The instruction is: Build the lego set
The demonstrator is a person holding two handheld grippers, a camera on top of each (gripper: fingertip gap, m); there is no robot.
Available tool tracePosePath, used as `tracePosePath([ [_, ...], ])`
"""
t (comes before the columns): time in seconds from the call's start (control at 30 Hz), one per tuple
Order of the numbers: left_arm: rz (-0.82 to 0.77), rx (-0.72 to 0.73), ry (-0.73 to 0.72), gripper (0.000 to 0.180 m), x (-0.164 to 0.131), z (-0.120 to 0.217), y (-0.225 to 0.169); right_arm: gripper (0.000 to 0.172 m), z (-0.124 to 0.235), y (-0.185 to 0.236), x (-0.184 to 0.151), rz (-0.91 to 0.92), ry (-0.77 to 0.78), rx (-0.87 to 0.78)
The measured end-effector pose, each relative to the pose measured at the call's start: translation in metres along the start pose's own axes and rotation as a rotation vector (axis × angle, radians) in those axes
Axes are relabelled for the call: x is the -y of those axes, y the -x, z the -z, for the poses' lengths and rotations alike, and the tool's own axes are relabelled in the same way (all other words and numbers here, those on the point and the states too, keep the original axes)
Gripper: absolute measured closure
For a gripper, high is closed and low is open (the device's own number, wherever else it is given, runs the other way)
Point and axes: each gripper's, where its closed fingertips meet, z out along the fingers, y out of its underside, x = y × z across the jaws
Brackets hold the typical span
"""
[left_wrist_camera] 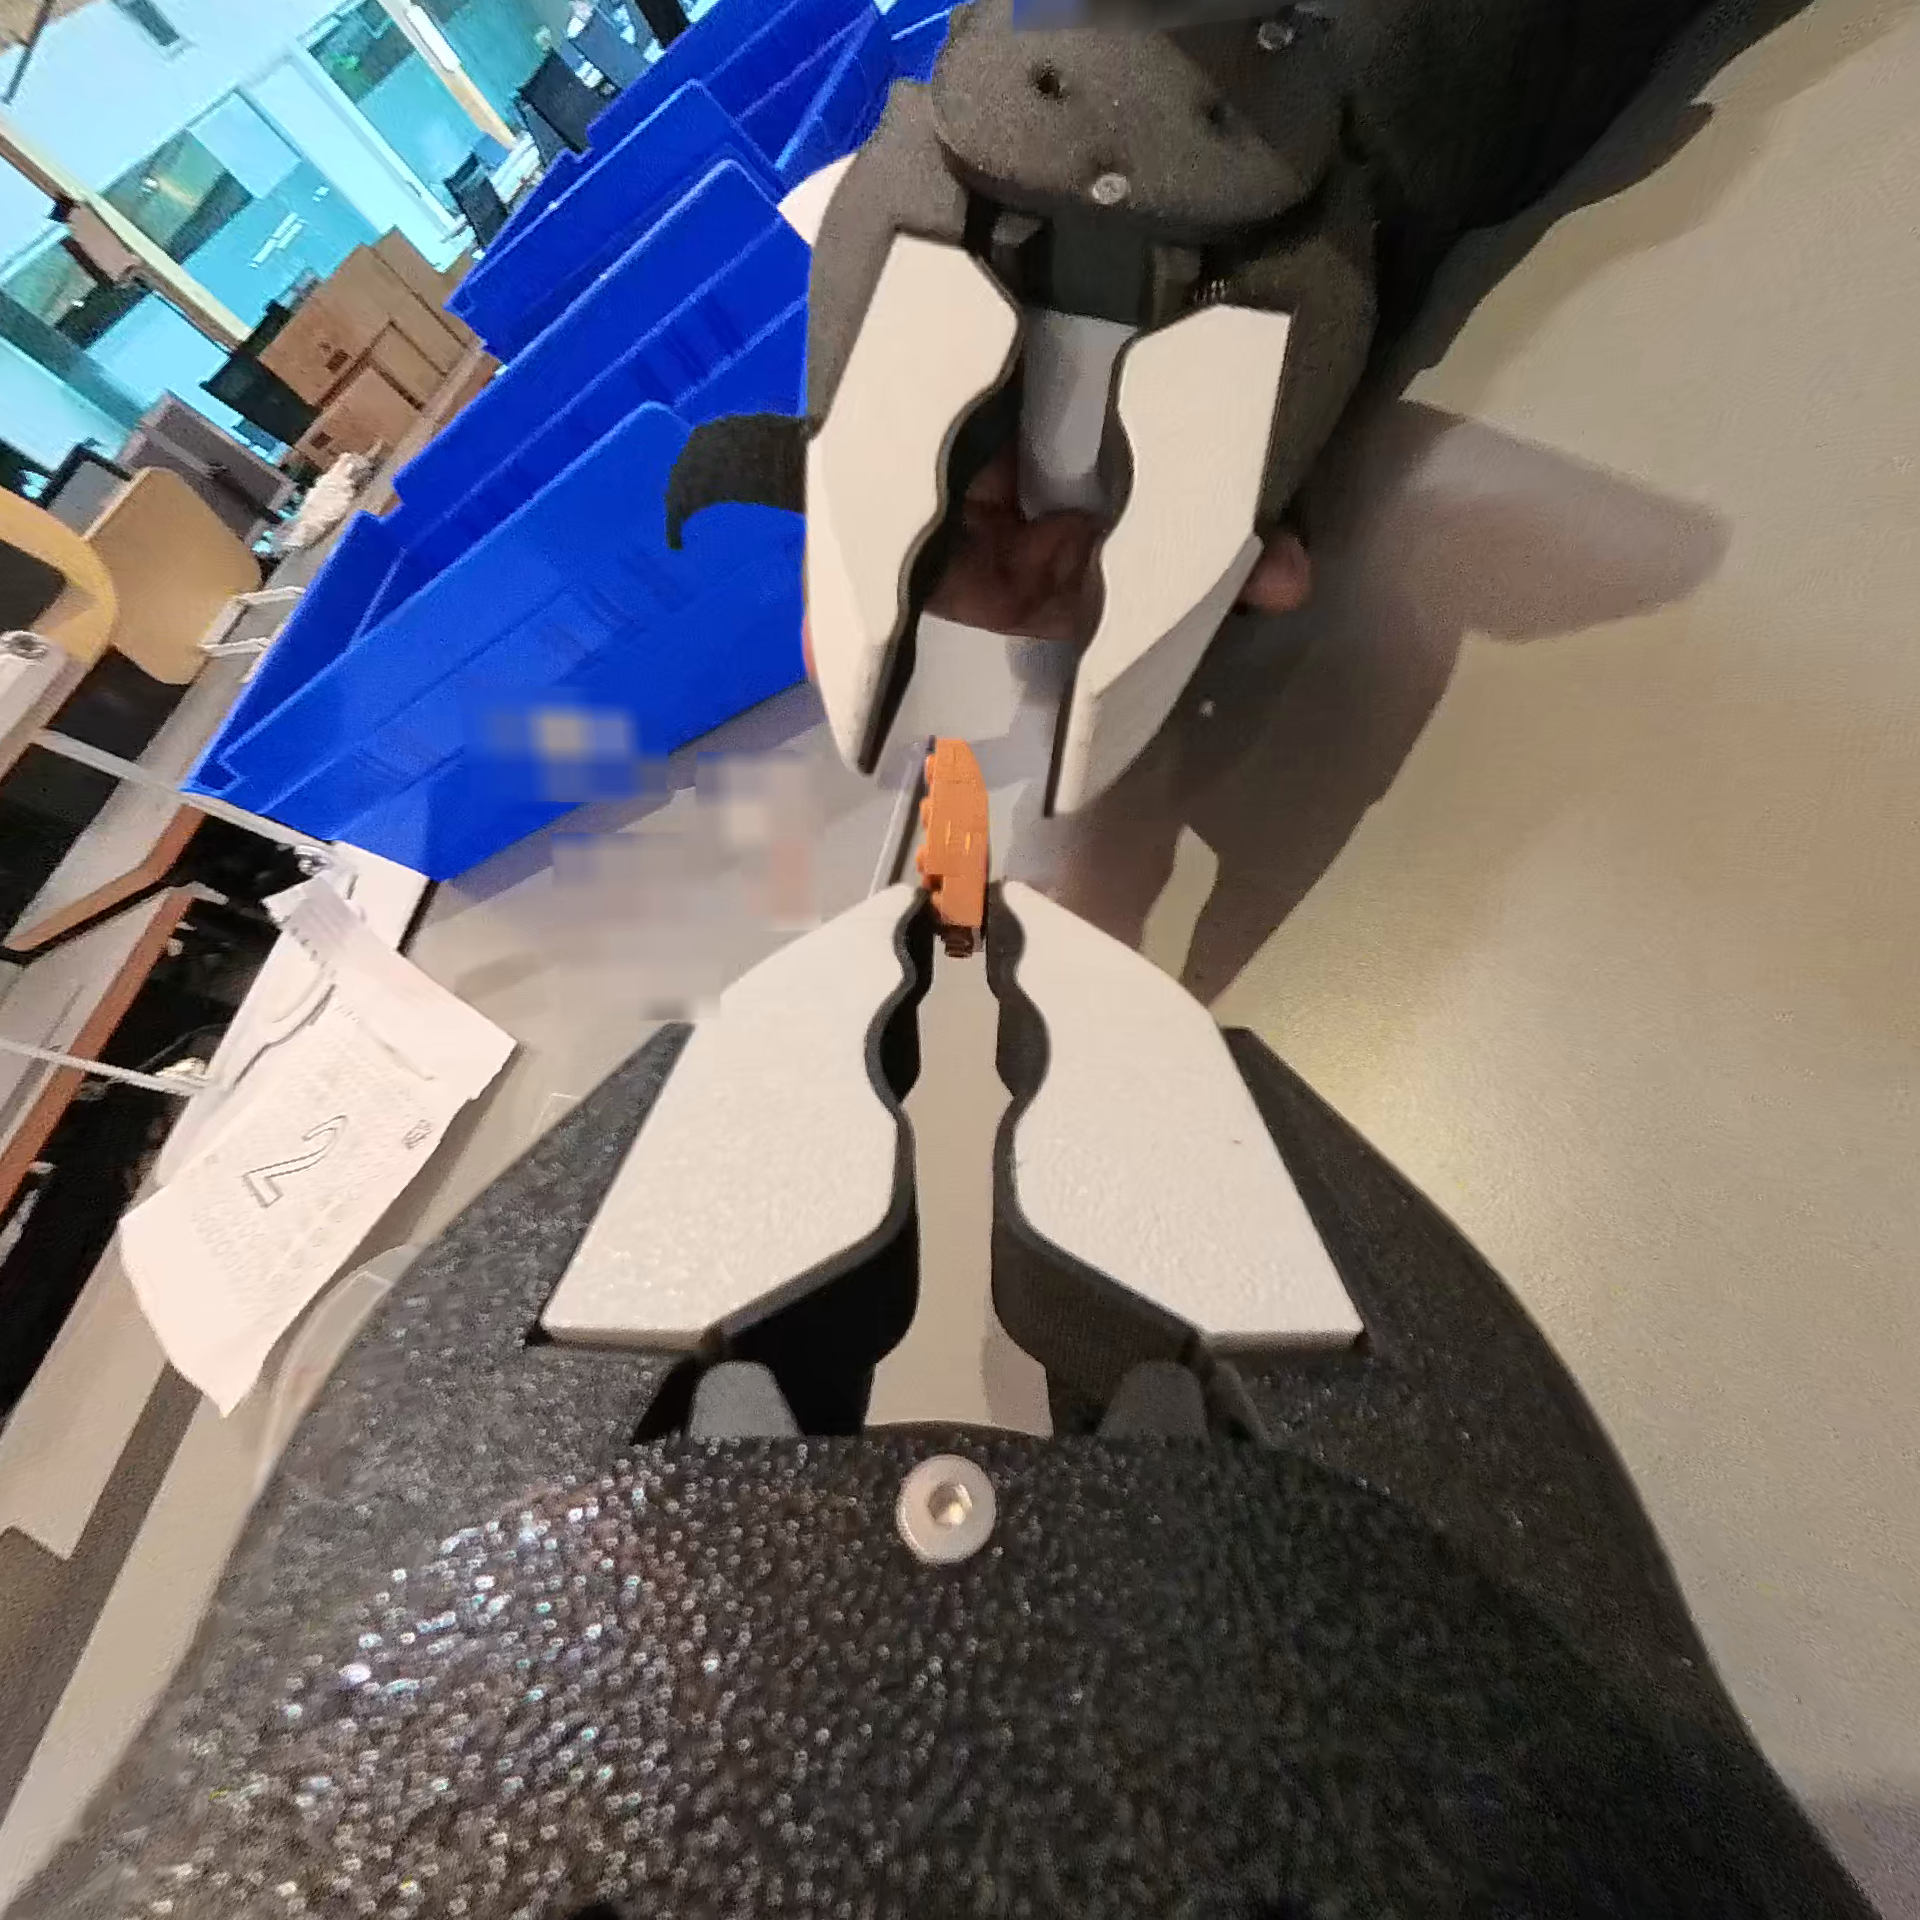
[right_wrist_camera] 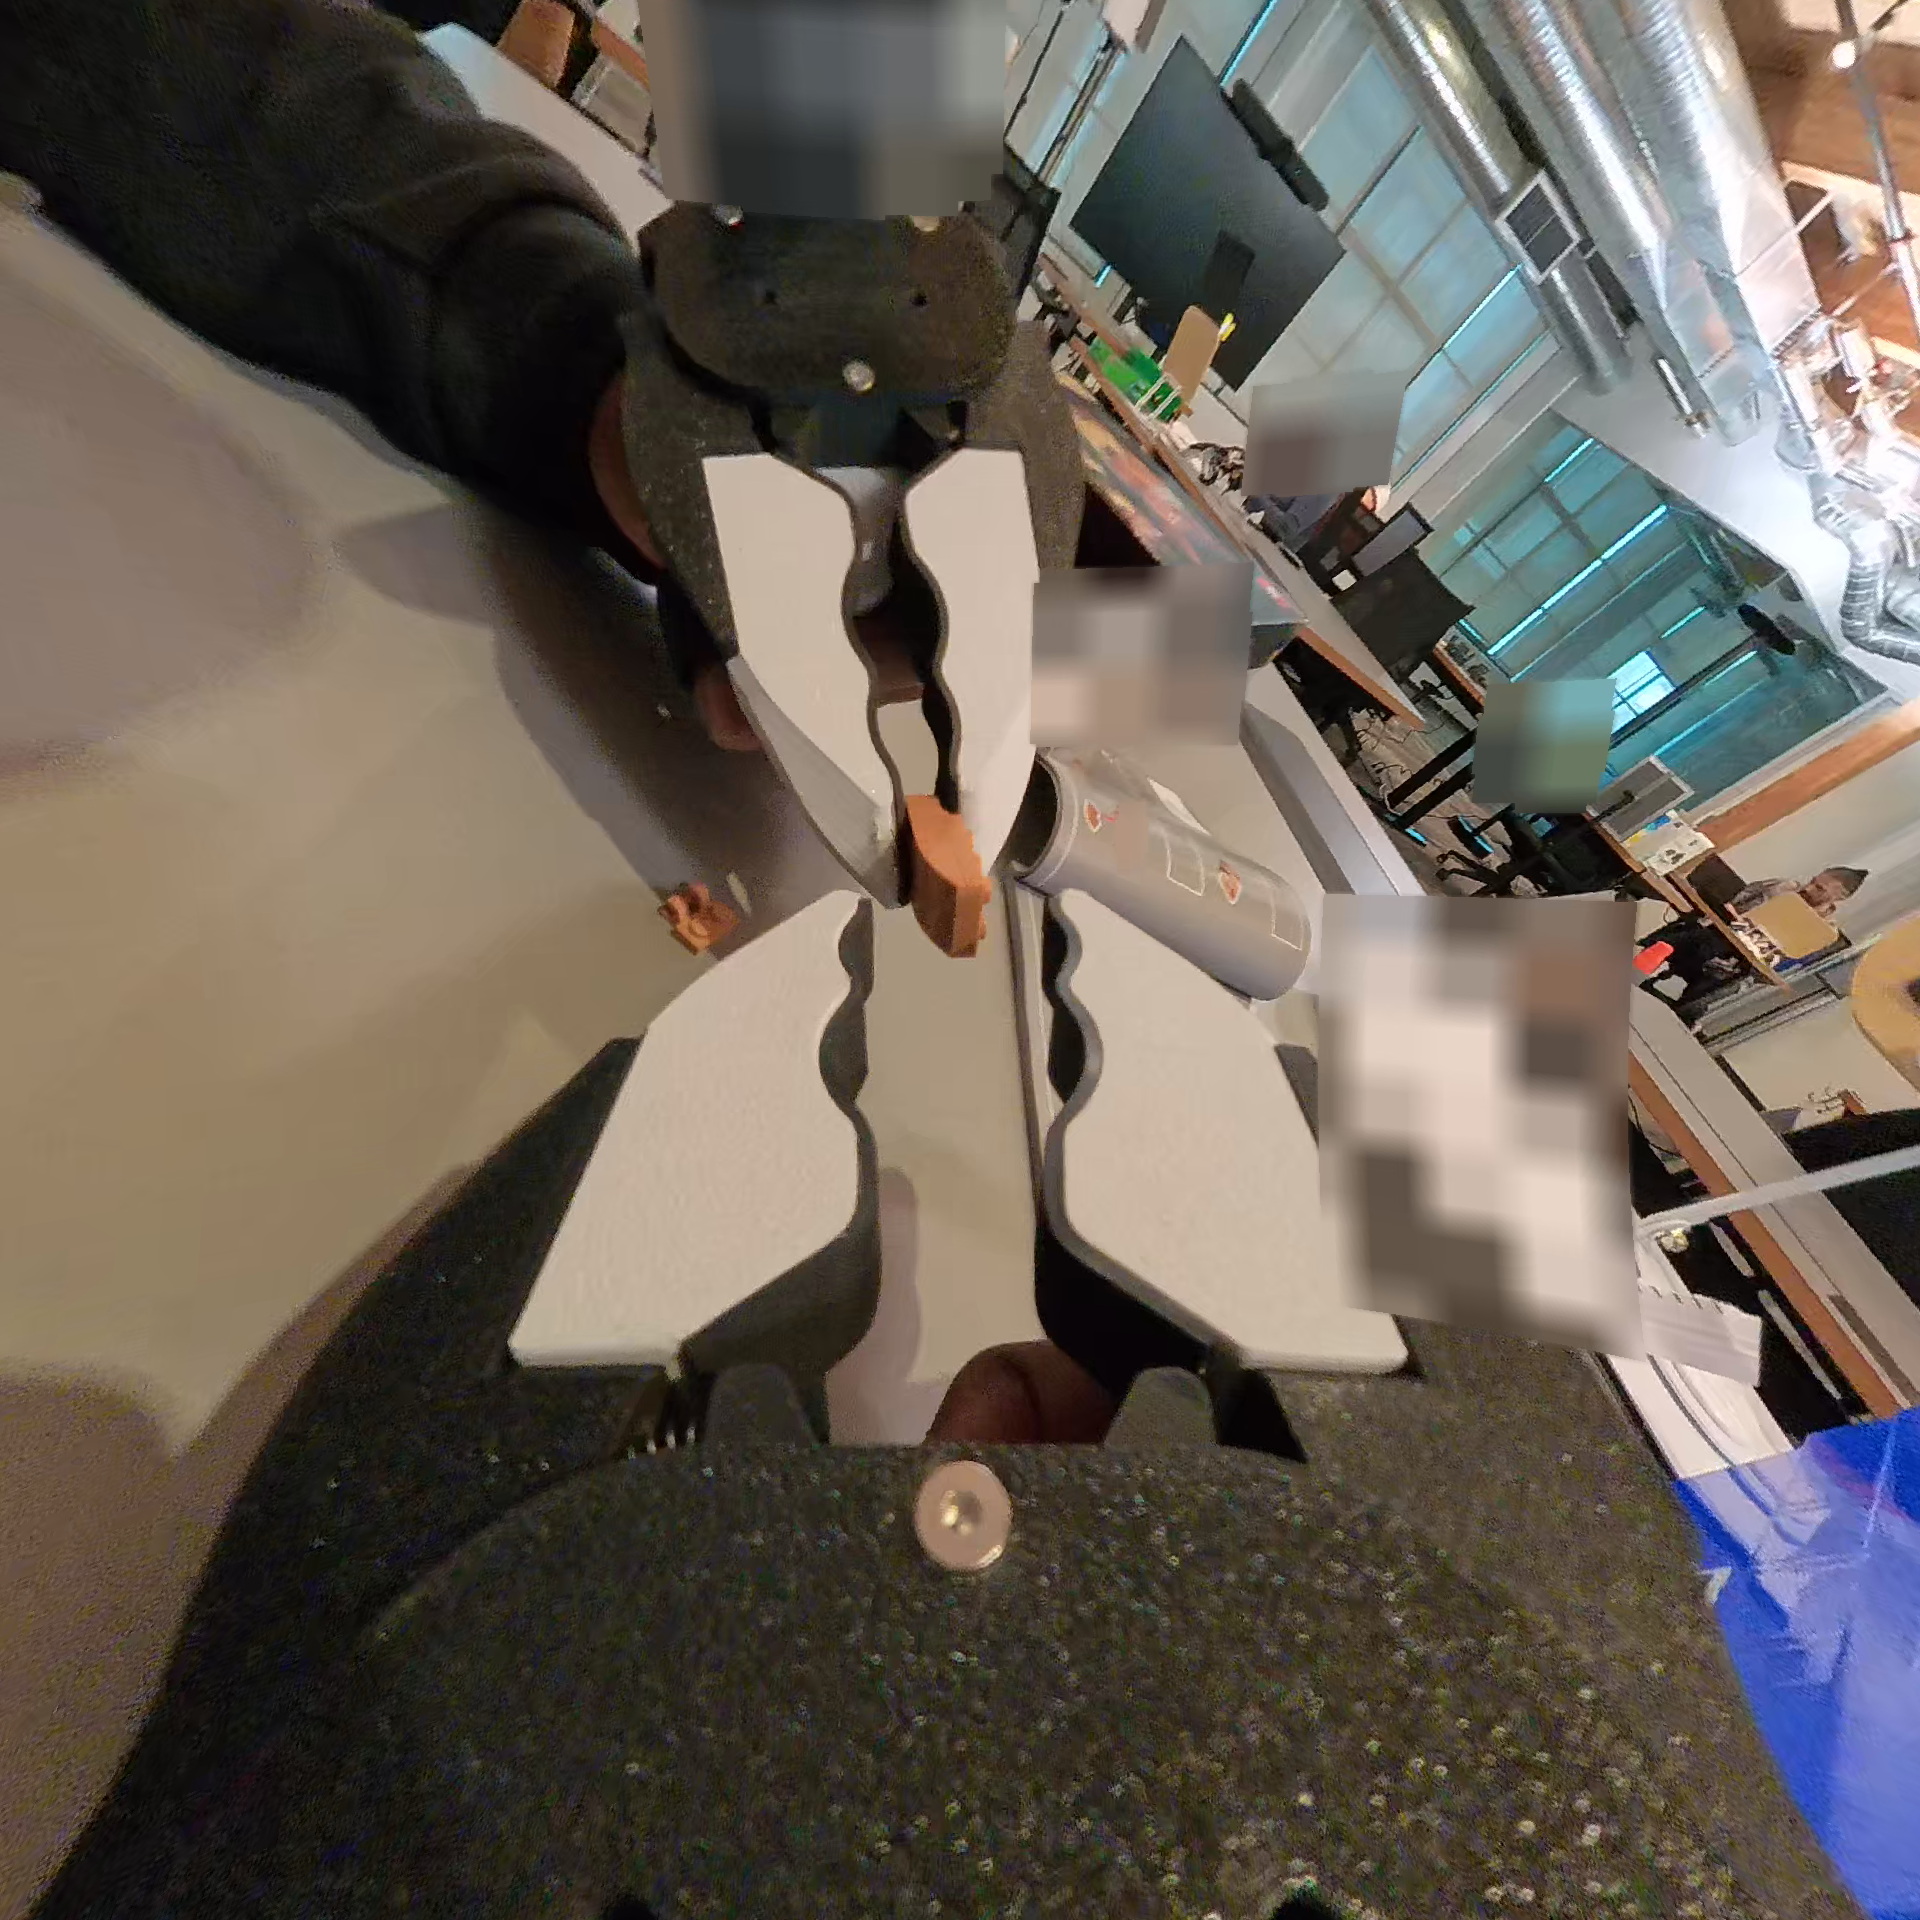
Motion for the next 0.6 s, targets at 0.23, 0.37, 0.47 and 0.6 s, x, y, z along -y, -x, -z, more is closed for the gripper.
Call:
tracePosePath([
  [0.23, -0.01, -0.052, 0.036, 0.172, -0.004, -0.005, -0.011, 0.161, -0.003, 0.013, -0.003, 0.042, 0.024, 0.076],
  [0.37, 0.005, -0.056, 0.02, 0.171, 0.0, -0.003, -0.01, 0.162, -0.002, 0.012, 0.0, -0.015, 0.007, 0.112],
  [0.47, 0.023, -0.077, 0.024, 0.17, -0.003, -0.004, -0.011, 0.162, -0.004, 0.013, -0.003, -0.002, 0.026, 0.121],
  [0.6, 0.064, -0.123, 0.061, 0.152, -0.011, 0.003, -0.009, 0.162, 0.0, 0.012, -0.008, 0.036, 0.051, 0.107],
])
